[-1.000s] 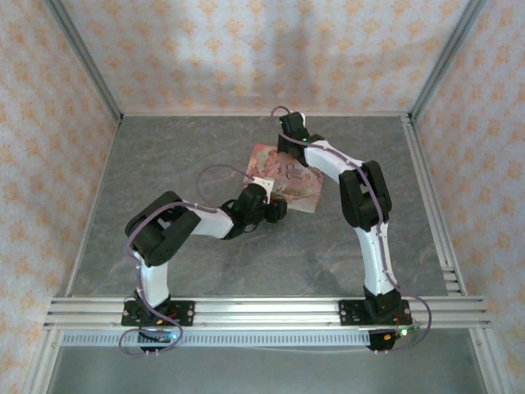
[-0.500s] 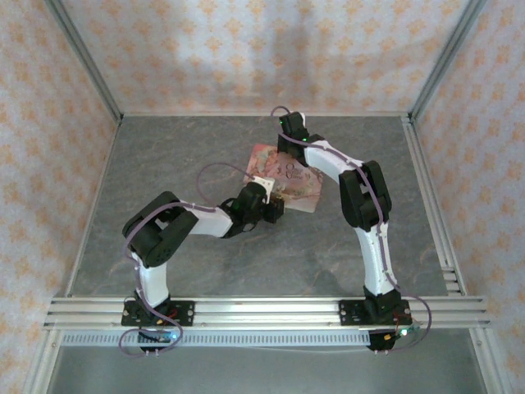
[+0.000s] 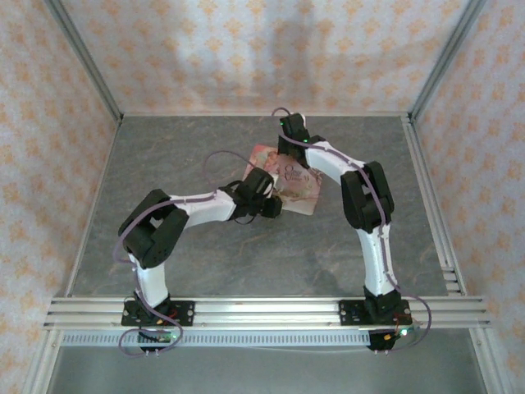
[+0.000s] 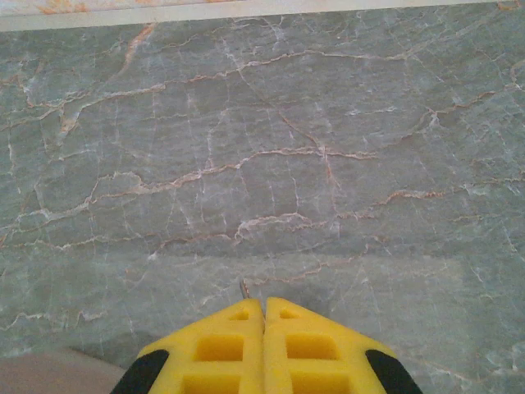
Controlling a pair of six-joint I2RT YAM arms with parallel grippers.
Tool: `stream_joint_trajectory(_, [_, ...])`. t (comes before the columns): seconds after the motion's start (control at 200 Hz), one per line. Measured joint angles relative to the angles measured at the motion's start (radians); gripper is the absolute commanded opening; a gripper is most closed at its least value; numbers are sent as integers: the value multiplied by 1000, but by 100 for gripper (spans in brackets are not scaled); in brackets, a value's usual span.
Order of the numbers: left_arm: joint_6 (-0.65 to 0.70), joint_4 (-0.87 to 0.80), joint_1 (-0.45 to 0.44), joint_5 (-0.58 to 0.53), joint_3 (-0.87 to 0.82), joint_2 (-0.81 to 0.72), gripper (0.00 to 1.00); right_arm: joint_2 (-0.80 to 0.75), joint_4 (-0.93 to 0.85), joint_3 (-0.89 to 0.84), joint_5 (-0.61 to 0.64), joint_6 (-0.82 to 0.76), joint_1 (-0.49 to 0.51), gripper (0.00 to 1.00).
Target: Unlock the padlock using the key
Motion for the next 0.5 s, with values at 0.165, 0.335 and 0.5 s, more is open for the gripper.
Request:
stream_joint_trajectory(0.165, [0,-184,0,13,109,7,9,-60,-4,-67,-11,0,2,0])
stream_joint_trajectory(0.335, [-6,-352,4,46,213,32,9,-150,10,-167,-30,8,2,0])
stream_joint_trajectory(0.5, [-17,-425,19,64,287,82,9,-248,15,-252,-60,19,13,0])
